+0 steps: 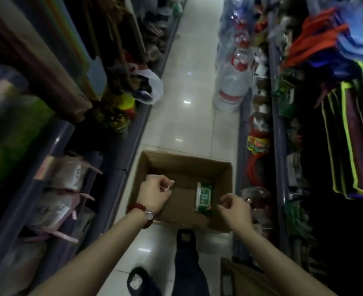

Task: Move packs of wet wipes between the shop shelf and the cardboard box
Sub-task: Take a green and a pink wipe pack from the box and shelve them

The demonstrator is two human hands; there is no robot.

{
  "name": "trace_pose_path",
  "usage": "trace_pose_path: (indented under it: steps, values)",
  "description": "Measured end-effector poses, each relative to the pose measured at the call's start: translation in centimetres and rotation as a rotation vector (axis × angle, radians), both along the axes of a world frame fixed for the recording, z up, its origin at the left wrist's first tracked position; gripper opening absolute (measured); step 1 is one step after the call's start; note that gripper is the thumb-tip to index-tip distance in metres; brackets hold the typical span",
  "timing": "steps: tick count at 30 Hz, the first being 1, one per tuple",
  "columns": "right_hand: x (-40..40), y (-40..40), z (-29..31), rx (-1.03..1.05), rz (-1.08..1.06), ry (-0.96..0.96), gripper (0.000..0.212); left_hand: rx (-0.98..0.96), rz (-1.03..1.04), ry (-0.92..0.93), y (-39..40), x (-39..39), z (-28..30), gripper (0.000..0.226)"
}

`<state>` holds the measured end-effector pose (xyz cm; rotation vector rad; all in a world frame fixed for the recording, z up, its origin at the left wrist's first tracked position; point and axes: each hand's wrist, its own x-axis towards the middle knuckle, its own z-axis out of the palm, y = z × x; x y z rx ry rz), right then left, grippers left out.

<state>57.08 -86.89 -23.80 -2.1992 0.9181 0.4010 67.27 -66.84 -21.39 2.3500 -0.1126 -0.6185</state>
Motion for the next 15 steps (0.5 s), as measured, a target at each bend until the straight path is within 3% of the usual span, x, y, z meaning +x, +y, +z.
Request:
trace_pose_path:
  steps: [5,15]
  values:
    - [2.2,-2.2,-7.2,0.095,-0.035,0.082,0.02,0.059,0.017,0.117,-3.1,2.3,-6.8,0.019]
    - [6.3,-4.9,-21.1,0.211,-0.094,0.146,0.023,0.096,0.046,0.274,-7.3,5.1,-22.0,0.018]
